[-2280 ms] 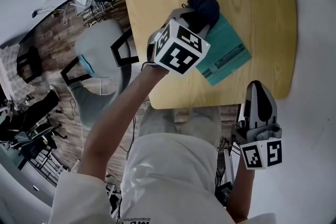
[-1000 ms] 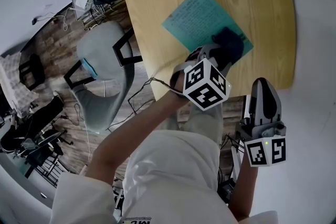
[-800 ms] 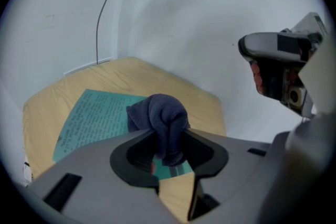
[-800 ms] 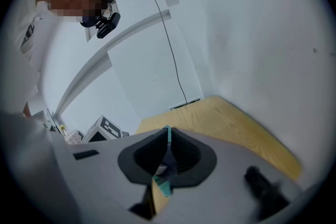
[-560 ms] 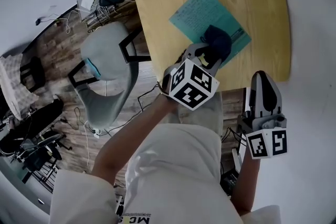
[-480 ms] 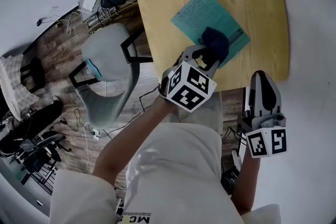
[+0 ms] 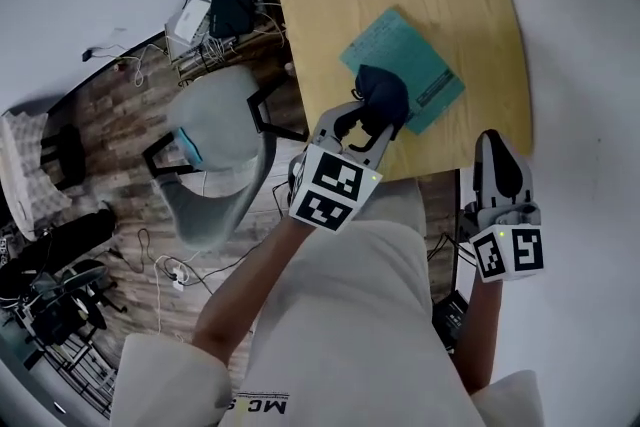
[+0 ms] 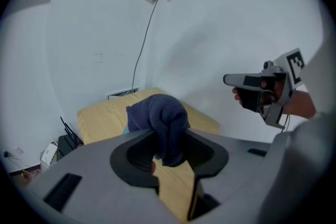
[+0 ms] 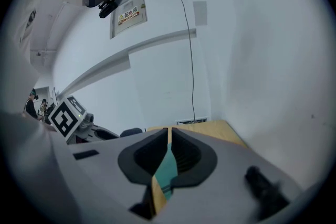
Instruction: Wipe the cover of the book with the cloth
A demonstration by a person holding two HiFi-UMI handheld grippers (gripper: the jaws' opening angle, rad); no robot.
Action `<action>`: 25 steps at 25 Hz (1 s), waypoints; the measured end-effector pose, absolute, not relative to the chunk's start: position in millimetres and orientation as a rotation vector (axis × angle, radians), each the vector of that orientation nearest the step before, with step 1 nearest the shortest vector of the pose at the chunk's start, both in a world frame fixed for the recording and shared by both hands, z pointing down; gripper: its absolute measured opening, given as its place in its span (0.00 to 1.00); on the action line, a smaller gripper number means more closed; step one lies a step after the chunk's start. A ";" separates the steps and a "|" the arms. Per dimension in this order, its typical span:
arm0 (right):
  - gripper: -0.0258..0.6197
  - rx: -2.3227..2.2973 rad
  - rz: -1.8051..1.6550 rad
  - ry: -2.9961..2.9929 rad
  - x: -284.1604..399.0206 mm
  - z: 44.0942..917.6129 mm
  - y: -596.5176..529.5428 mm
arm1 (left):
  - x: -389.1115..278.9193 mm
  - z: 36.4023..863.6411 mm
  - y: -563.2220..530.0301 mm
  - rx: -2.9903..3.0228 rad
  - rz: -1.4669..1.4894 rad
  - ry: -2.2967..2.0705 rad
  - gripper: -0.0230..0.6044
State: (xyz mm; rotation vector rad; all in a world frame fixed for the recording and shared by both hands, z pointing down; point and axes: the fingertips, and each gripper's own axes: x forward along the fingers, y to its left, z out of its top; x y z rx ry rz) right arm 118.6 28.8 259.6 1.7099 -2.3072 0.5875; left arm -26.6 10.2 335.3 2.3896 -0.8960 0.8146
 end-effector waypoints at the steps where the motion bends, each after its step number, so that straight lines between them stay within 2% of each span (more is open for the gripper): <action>1: 0.09 1.704 0.565 -2.311 117.7 253.7 29.4 | -33.6 324.9 9.1 2.399 0.798 -0.922 0.28; 14: 0.09 1.690 0.358 -2.385 100.5 193.5 42.8 | -116.2 217.3 20.0 2.459 0.530 -1.209 0.28; 25: 0.09 1.554 0.261 -2.419 66.7 184.9 47.6 | -143.1 221.1 51.3 2.422 0.525 -1.226 0.28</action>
